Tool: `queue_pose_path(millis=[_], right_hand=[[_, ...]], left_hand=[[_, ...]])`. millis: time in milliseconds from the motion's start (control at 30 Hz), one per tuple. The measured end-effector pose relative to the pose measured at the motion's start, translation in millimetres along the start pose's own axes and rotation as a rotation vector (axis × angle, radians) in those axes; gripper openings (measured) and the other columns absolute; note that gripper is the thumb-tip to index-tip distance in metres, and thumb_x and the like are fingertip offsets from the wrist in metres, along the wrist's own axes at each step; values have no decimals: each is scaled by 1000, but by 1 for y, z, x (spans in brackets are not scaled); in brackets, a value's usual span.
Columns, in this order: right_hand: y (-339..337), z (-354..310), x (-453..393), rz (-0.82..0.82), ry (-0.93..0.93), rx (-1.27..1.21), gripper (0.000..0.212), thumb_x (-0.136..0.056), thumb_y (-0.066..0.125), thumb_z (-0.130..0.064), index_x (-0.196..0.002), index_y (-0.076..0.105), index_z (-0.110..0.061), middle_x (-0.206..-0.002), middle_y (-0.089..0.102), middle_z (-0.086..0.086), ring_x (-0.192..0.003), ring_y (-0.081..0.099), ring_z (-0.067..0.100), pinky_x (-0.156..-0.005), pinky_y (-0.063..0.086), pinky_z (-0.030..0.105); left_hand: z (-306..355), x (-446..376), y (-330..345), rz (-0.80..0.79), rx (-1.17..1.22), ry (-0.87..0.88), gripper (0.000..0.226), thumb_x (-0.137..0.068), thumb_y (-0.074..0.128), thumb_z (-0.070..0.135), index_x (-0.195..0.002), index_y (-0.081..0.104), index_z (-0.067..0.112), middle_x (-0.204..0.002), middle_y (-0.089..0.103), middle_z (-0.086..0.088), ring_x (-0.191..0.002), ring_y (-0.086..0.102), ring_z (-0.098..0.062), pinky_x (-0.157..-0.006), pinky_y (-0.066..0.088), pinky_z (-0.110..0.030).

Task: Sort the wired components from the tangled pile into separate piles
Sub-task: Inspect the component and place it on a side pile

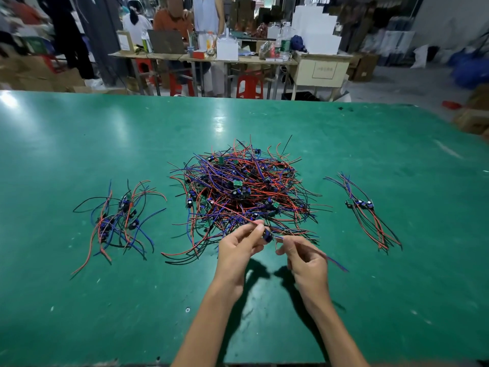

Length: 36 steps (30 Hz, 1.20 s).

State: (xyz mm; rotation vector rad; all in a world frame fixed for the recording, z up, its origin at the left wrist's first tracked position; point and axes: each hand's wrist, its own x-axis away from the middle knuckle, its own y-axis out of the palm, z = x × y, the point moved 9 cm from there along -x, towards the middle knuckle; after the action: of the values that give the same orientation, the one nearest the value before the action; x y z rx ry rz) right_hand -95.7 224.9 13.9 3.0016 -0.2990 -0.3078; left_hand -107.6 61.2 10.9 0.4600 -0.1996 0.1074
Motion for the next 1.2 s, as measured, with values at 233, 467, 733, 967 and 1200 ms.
queue_pose_path(millis=[233,467,733,967,1200], right_hand=[[-8,15,-2,99,95,-9,41,-88,68,-45,-70,74,-9,-60,67,-5,-49,52,-2,-50,37,8],[-4,13,0,41,130,-42,26,-85,71,-42,-85,77,-17,-76,75,8,-56,55,6,-51,43,15],[-5,18,0,1,224,-137,25,-87,68,-32,-94,74,-9,-78,76,11,-61,67,15,-59,53,19],[-13,29,-2,-123,393,-340,29,-72,77,-39,-83,78,-13,-68,69,3,-59,64,9,-63,56,18],[-3,29,-3,-308,299,-96,53,-68,86,-63,-85,78,-13,-78,69,1,-73,62,8,-69,51,16]], left_hand=[[-1,9,-16,142,29,108,23,-85,78,7,-106,67,5,-87,78,-13,-81,75,-18,-71,57,-20],[-10,14,-17,140,81,103,26,-85,78,6,-106,64,4,-88,77,-17,-85,76,-23,-70,57,-21],[-13,20,-6,-96,-31,138,31,-80,81,0,-105,64,6,-97,77,-17,-92,76,-28,-75,58,-25],[-9,17,-15,-161,-179,129,17,-95,65,11,-112,66,7,-100,76,-17,-80,76,-33,-73,61,-33],[-27,25,23,-597,-395,-187,38,-101,53,38,-110,70,5,-106,75,-19,-86,76,-26,-79,60,-29]])
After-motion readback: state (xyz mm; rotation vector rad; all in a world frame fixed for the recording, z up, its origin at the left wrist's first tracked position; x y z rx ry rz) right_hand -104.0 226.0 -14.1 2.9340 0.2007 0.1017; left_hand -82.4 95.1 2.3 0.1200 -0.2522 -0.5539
